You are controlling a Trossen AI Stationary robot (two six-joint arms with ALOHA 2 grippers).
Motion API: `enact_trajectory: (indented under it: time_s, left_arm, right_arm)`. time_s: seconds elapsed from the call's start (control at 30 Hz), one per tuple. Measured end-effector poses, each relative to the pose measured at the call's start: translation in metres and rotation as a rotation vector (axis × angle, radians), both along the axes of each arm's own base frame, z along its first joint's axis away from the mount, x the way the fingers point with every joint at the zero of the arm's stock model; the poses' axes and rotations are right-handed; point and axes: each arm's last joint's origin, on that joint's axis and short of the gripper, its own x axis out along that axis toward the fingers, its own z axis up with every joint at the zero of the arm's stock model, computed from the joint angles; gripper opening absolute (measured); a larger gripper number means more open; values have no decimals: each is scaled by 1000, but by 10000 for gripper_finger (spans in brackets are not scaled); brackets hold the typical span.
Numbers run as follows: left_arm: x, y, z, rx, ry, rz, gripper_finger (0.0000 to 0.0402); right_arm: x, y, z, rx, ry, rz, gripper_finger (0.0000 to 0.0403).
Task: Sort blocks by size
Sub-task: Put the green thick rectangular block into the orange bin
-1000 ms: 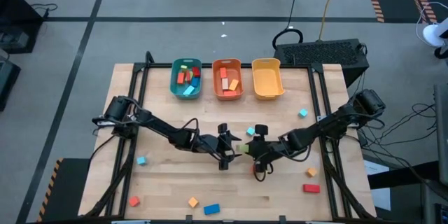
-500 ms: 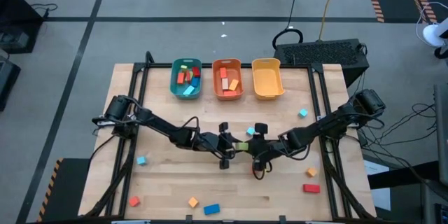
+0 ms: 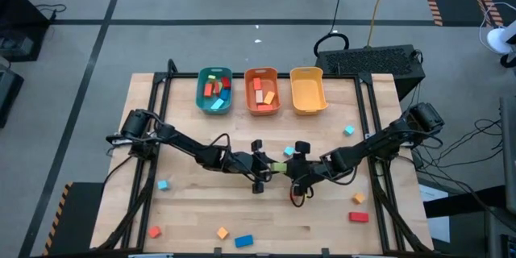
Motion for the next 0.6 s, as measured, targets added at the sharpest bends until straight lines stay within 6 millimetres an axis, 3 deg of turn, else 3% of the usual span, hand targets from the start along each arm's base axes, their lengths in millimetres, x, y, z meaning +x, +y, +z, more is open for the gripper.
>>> enact_trajectory:
  time_s: [0.3,0.6]
  left_arm:
    - [-7,19,19,54,30,121,137]
    - [-14,78,42,64,54,296,137]
  right_arm:
    - [-12,-5,-9,80,120,-169,164]
    - [-12,-6,-9,61,106,-176,164]
